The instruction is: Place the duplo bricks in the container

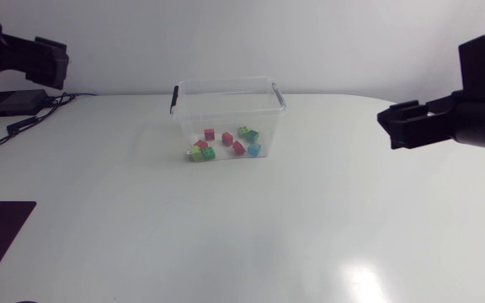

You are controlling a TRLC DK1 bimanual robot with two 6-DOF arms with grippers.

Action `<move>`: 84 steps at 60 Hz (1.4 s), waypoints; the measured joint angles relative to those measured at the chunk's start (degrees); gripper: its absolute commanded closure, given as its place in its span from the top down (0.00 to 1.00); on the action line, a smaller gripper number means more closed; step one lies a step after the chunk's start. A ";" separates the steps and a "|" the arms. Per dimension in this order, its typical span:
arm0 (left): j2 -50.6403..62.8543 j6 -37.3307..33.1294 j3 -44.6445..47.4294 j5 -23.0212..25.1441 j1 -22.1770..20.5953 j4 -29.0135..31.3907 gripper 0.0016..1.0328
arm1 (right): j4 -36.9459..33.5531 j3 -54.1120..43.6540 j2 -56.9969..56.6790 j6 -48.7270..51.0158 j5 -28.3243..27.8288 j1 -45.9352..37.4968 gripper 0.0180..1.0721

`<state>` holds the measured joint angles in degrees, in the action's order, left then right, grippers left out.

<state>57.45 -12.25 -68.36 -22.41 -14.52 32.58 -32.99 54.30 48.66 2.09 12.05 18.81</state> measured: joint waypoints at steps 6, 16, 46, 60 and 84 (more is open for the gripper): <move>-4.07 -0.09 4.52 0.00 0.63 -0.11 0.96 | 0.04 -1.95 -2.95 1.03 0.94 -1.22 0.95; -11.58 -2.67 11.43 -0.02 1.77 -2.97 0.96 | 1.88 -6.49 -8.83 3.08 3.06 -3.72 0.95; -32.39 -7.32 31.56 2.45 4.26 -10.86 0.96 | 10.97 -22.27 -26.82 9.20 4.31 -10.78 0.95; -39.58 -7.28 38.97 6.29 7.89 -14.88 0.96 | 13.97 -28.74 -34.82 11.47 4.02 -13.46 0.95; -47.15 -0.85 51.28 13.20 10.62 -22.16 0.96 | 21.90 -39.43 -40.81 7.87 -2.91 -15.67 0.95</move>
<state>10.31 -13.10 -17.08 -9.21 -3.90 10.41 -11.09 14.87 7.86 9.96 9.15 3.14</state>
